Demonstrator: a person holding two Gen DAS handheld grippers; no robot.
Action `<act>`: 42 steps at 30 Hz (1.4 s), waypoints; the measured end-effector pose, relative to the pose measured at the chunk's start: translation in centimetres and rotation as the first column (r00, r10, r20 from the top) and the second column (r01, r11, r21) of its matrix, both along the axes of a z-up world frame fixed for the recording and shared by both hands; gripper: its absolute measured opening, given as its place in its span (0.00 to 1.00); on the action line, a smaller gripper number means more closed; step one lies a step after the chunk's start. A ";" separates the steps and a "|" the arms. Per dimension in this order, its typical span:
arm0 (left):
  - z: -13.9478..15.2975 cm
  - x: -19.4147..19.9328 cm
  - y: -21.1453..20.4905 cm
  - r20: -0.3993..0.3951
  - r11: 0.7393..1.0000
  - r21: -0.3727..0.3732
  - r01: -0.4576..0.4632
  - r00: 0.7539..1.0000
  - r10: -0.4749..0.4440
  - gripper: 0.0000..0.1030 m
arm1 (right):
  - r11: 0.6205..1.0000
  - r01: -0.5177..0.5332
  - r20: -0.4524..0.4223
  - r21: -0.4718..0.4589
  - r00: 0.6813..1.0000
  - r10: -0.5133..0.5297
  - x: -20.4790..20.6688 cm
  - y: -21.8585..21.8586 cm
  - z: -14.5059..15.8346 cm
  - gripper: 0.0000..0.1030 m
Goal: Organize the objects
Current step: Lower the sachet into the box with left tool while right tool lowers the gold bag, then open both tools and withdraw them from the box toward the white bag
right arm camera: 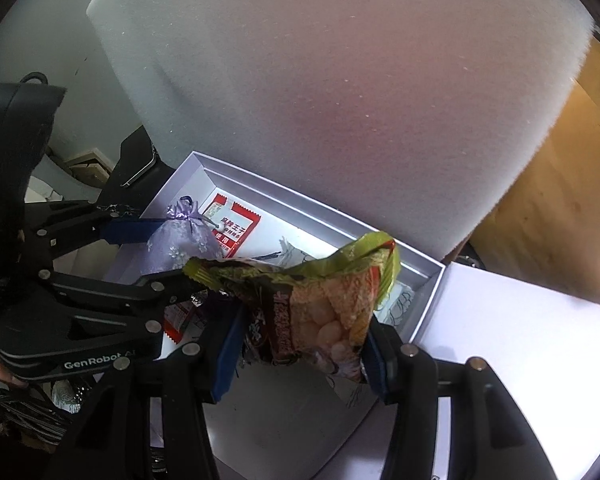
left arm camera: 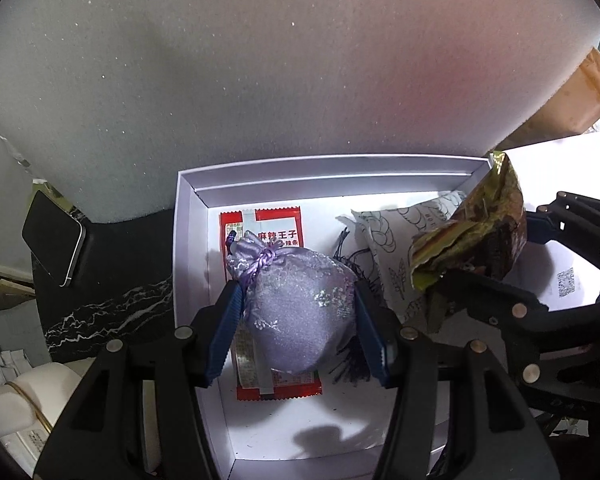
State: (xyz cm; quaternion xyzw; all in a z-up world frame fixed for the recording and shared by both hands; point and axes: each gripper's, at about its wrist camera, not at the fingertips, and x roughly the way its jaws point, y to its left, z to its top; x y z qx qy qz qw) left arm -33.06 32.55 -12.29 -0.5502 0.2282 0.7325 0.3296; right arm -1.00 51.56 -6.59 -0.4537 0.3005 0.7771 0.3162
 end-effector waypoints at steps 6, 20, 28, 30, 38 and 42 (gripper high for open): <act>-0.2 0.2 0.1 0.018 1.000 0.008 -0.009 1.000 0.009 0.52 | 0.999 -0.002 0.015 -0.036 1.000 0.002 -0.2 0.1 -0.2 0.54; 1.7 1.5 -0.4 -0.014 0.999 0.006 -0.041 0.999 0.041 0.54 | 0.998 0.038 0.041 0.042 0.998 -0.040 1.7 -0.9 2.8 0.69; 5.3 2.8 -1.4 -0.064 0.998 0.041 -0.056 0.996 0.059 0.62 | 0.996 0.044 0.016 0.083 0.999 -0.046 2.5 -2.1 5.7 0.69; 6.7 2.3 -2.2 -0.070 0.996 0.057 -0.062 0.995 0.066 0.63 | 0.994 0.047 0.012 0.097 0.999 -0.049 2.7 -2.6 6.4 0.69; 10.2 4.2 -3.7 -0.081 0.994 0.095 -0.062 0.994 0.070 0.63 | 0.988 0.054 -0.008 0.142 0.999 -0.054 3.4 -4.7 9.6 0.69; 12.6 5.7 -4.6 -0.114 0.993 0.107 -0.058 0.991 0.070 0.65 | 0.984 0.058 -0.018 0.170 0.998 -0.055 3.6 -6.0 11.4 0.69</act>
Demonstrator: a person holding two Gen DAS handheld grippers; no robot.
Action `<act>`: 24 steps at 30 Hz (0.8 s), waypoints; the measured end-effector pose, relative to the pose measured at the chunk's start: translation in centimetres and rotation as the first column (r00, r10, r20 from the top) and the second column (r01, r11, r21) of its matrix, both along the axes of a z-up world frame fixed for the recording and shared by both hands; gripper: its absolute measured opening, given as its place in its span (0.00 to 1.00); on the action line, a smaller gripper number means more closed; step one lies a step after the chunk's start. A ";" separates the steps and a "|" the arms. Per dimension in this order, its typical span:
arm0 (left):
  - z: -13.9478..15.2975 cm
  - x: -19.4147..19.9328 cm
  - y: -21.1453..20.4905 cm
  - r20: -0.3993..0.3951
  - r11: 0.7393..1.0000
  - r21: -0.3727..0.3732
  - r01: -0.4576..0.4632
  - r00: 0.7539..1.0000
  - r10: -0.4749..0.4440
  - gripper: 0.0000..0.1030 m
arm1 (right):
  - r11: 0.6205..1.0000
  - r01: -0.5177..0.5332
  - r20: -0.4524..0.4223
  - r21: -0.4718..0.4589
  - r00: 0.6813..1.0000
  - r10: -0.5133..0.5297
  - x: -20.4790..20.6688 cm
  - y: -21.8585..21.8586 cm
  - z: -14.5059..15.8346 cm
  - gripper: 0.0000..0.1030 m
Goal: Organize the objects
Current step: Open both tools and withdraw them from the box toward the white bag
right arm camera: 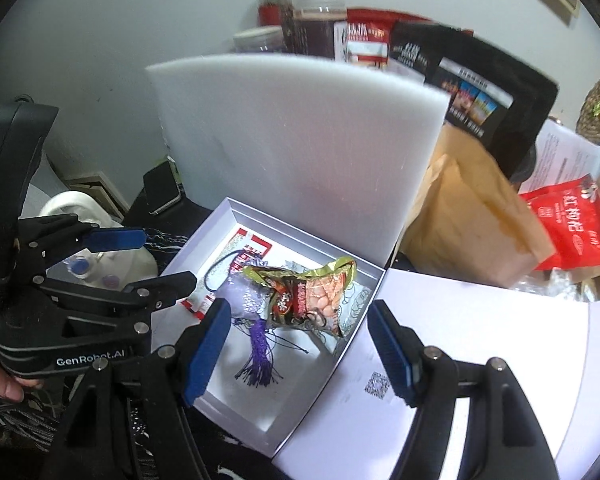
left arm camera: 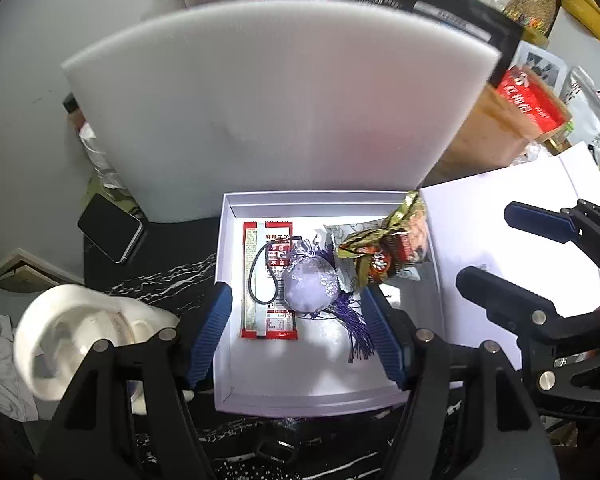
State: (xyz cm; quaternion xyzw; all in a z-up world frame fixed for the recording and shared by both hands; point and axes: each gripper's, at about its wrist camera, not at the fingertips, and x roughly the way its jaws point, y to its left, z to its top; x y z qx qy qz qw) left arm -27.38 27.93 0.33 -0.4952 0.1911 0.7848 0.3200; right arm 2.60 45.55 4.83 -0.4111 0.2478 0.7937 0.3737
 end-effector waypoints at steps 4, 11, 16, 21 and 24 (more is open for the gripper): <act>2.3 1.5 -1.0 -0.013 1.000 0.029 -0.008 1.000 0.008 0.67 | 0.999 0.000 -0.009 0.034 1.000 0.001 0.2 -1.6 1.9 0.69; 4.9 3.8 -3.0 -0.034 0.998 0.058 -0.008 0.999 0.010 0.67 | 0.998 -0.004 -0.050 0.062 0.999 0.007 1.0 -3.8 4.6 0.69; 6.8 5.8 -4.5 -0.046 0.998 0.069 -0.012 0.999 0.015 0.67 | 0.996 -0.012 -0.053 0.086 0.998 0.016 1.2 -5.7 5.9 0.69; 8.5 7.5 -6.6 -0.063 0.996 0.086 -0.030 0.997 0.036 0.67 | 0.993 -0.030 -0.067 0.112 0.997 0.038 1.0 -7.6 7.3 0.69; 9.5 8.5 -8.1 -0.088 0.995 0.088 -0.048 0.995 0.056 0.67 | 0.991 -0.042 -0.072 0.125 0.996 0.052 0.8 -9.0 8.0 0.69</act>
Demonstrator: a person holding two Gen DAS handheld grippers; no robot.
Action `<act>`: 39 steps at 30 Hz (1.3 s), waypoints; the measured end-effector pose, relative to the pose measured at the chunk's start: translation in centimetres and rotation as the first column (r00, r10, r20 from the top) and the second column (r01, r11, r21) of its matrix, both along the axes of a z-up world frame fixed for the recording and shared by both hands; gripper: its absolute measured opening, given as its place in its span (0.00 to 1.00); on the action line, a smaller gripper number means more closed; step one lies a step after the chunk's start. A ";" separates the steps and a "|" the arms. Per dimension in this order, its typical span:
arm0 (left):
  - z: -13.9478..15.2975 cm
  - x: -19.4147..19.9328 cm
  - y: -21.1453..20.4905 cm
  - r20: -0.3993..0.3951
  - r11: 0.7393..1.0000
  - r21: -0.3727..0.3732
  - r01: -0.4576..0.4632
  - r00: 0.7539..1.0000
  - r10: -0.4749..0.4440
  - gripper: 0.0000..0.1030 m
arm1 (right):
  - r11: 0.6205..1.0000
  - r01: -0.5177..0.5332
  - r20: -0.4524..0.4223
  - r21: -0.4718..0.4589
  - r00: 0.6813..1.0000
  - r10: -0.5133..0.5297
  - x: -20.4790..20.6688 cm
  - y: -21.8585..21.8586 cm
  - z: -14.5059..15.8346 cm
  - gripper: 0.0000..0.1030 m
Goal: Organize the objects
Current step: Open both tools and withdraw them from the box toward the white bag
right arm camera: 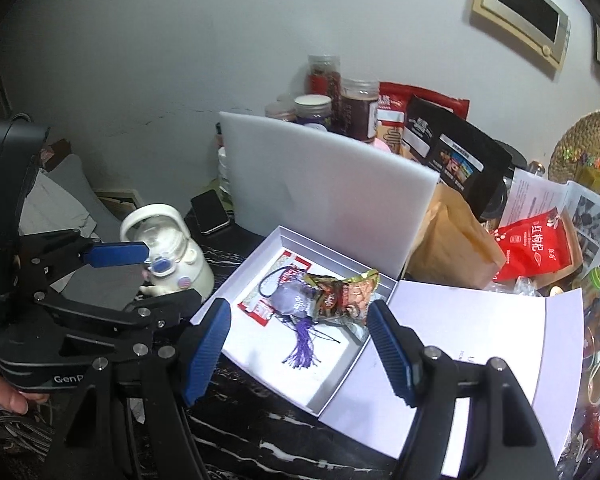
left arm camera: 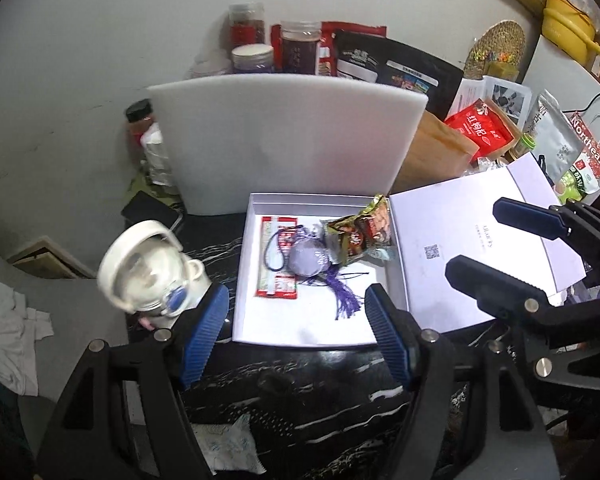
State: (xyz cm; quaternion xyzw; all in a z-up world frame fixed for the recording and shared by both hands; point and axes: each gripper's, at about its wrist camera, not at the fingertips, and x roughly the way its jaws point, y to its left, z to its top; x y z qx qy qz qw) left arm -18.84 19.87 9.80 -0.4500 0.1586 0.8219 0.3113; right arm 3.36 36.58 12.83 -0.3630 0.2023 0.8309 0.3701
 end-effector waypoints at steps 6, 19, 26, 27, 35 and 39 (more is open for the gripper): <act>1.3 1.4 -3.5 -0.012 0.998 0.012 -0.053 0.998 0.054 0.67 | 0.999 -0.048 0.004 0.024 0.999 0.048 -0.8 -2.6 0.9 0.69; 2.3 3.9 -11.7 -0.014 0.979 0.016 -0.206 0.978 0.206 0.67 | 0.985 -0.172 0.007 0.030 0.985 0.172 -3.5 -7.4 1.0 0.69; 2.5 5.5 -16.4 -0.014 0.951 0.008 -0.309 0.951 0.309 0.67 | 0.965 -0.260 0.006 0.021 0.966 0.260 -5.7 -9.4 0.9 0.69; 2.5 5.6 -17.0 -0.014 0.946 0.007 -0.325 0.946 0.325 0.67 | 0.962 -0.273 0.006 0.018 0.962 0.273 -6.0 -9.7 0.8 0.69; 2.4 7.4 -21.1 -0.005 0.899 0.001 -0.439 0.899 0.439 0.67 | 0.925 -0.380 0.013 -0.011 0.925 0.380 -8.3 -11.7 -0.1 0.69; 2.0 8.2 -22.6 0.002 0.877 -0.013 -0.481 0.877 0.481 0.67 | 0.908 -0.418 0.010 -0.023 0.908 0.418 -9.2 -12.3 -0.4 0.69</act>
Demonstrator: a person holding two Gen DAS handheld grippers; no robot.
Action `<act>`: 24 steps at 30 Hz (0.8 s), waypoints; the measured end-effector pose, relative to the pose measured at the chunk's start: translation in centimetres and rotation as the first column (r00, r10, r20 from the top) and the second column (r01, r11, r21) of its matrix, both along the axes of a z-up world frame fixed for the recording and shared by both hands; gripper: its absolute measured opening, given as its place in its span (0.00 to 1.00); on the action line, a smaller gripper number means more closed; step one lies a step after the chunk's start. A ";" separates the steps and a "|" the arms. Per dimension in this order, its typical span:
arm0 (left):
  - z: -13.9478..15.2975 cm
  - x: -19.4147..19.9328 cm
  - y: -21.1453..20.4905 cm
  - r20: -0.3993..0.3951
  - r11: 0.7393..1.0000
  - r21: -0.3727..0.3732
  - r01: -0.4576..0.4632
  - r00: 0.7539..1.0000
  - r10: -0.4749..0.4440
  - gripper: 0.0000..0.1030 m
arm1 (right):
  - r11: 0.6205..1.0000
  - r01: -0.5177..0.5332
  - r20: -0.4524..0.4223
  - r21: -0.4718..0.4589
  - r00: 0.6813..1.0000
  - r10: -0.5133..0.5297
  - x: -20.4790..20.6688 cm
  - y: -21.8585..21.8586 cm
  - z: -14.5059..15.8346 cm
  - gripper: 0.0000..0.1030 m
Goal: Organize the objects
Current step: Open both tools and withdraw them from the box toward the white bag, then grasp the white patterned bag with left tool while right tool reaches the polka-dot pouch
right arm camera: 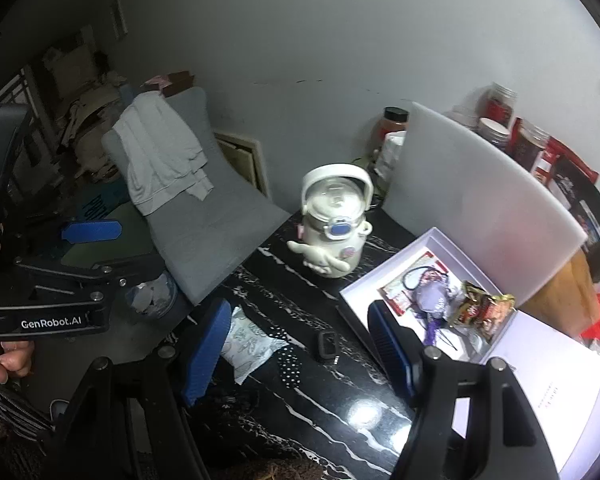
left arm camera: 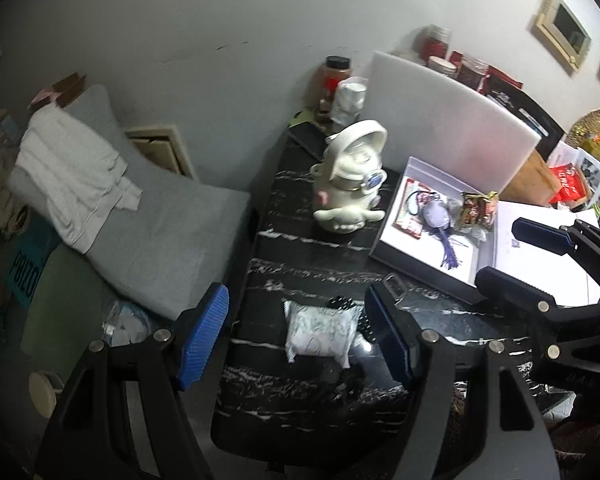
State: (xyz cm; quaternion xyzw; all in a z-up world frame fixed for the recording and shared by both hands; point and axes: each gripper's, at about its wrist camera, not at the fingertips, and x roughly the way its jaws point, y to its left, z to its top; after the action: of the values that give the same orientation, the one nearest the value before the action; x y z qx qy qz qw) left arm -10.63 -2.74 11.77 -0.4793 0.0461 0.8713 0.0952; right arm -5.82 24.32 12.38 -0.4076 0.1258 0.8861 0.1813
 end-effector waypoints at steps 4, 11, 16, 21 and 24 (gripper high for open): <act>-0.5 0.8 -1.0 0.010 0.999 0.004 -0.039 0.999 0.039 0.67 | 0.999 -0.036 0.009 -0.007 0.999 0.036 -0.8 -0.3 -0.5 0.69; -2.3 1.2 -1.9 0.054 0.996 0.003 -0.090 0.994 0.090 0.67 | 0.996 -0.089 0.049 -0.011 0.995 0.089 -2.1 -0.7 -1.9 0.69; -3.6 1.0 -2.0 0.076 0.992 0.025 -0.125 0.989 0.123 0.67 | 0.992 -0.126 0.068 -0.033 0.989 0.128 -2.5 -0.6 -3.2 0.69; -5.7 0.7 -1.7 0.127 0.989 0.023 -0.143 0.982 0.139 0.73 | 0.988 -0.142 0.085 -0.063 0.985 0.147 -2.7 -0.1 -4.7 0.69; -7.1 0.2 -1.4 0.155 0.988 0.020 -0.151 0.977 0.146 0.73 | 0.987 -0.145 0.104 -0.075 0.983 0.153 -2.9 0.3 -5.9 0.69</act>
State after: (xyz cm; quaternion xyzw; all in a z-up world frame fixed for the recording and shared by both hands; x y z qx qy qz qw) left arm -10.39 -4.14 4.68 -0.5452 -0.0111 0.8372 0.0408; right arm -8.69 24.61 6.53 -0.4695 0.1146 0.8689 0.1073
